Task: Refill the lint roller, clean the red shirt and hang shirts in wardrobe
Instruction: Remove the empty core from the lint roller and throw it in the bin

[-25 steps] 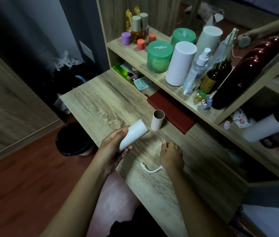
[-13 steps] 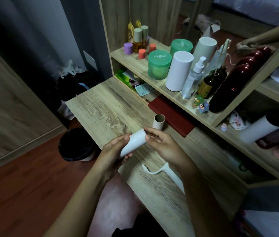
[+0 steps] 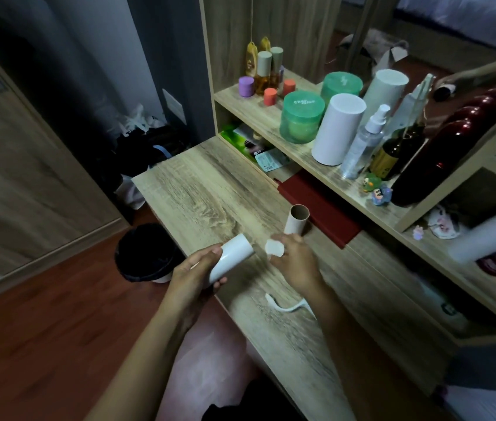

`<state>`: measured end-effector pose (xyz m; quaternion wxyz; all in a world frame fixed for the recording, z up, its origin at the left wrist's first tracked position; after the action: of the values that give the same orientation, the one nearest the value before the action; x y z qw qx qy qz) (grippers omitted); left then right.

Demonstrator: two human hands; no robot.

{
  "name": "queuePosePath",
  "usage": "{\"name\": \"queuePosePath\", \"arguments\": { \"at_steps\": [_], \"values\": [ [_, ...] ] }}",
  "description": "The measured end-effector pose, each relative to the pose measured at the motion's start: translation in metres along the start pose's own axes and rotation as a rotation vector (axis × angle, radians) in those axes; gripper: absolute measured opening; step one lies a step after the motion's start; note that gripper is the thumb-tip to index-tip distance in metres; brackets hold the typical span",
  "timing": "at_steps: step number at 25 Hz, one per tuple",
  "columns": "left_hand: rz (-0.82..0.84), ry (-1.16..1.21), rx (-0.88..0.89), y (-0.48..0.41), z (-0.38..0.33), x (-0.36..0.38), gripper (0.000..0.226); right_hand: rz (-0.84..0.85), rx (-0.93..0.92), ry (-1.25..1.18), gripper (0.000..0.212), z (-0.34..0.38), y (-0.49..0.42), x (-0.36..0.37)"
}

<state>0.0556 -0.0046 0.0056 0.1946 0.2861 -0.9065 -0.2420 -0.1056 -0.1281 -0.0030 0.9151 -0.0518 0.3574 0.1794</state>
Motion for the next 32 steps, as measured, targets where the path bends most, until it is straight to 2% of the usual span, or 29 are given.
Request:
{"name": "queuePosePath", "arguments": {
  "at_steps": [2, 4, 7, 10, 13, 14, 16, 17, 18, 21, 25, 28, 32],
  "values": [
    [-0.003, -0.004, 0.003, 0.002, 0.001, -0.006, 0.015, 0.143, -0.065, 0.271, 0.038, -0.019, -0.011, 0.034],
    [0.001, -0.01, 0.011, 0.005, 0.0, -0.009, 0.016, 0.168, -0.101, 0.465, 0.032, -0.036, -0.017, 0.051],
    [-0.022, -0.021, 0.013, 0.002, -0.002, -0.018, 0.014, 0.177, -0.085, 0.497, 0.039, -0.047, -0.025, 0.062],
    [-0.042, -0.02, 0.029, 0.002, -0.003, -0.021, 0.012, 0.145, -0.074, 0.368, 0.051, -0.032, -0.016, 0.054],
    [-0.047, -0.032, 0.067, 0.005, -0.003, -0.016, 0.01, -0.012, -0.024, -0.017, 0.037, -0.001, 0.01, 0.023],
    [-0.041, -0.052, 0.081, 0.006, -0.003, -0.012, 0.01, -0.009, 0.071, -0.222, 0.034, 0.008, 0.02, 0.015],
    [0.002, -0.115, 0.114, 0.01, -0.001, 0.004, 0.015, 0.134, 0.282, -0.612, 0.046, 0.024, 0.038, 0.016],
    [0.037, -0.155, 0.13, 0.012, 0.001, 0.014, 0.02, 0.19, 0.326, -0.704, 0.05, 0.031, 0.045, 0.017],
    [0.075, -0.201, 0.145, 0.016, 0.002, 0.025, 0.024, 0.192, 0.323, -0.738, 0.046, 0.035, 0.05, 0.014],
    [0.158, -0.332, 0.207, 0.026, 0.004, 0.052, 0.032, -0.029, 0.271, -0.669, 0.011, 0.031, 0.05, -0.009],
    [0.266, -0.394, 0.219, 0.032, 0.007, 0.07, 0.037, -0.099, 0.315, -0.681, 0.015, 0.013, 0.051, -0.027],
    [0.332, -0.316, 0.201, 0.037, 0.011, 0.078, 0.035, -0.13, 0.347, -0.706, 0.014, 0.004, 0.054, -0.034],
    [0.247, -0.222, 0.244, 0.035, 0.012, 0.08, 0.03, -0.219, 0.396, -0.761, 0.018, -0.005, 0.057, -0.039]
  ]
}}
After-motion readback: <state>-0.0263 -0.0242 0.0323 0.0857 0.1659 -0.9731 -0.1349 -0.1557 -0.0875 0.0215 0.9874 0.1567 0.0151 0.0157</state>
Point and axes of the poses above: each hand's wrist, its own y-axis away from the middle knuckle, its own x-axis out of the palm, z = x × y, the point moved 7 cm from there along -y, towards the middle knuckle, and after that the axes turned 2 degrees about -z, right-handed, at the moved point
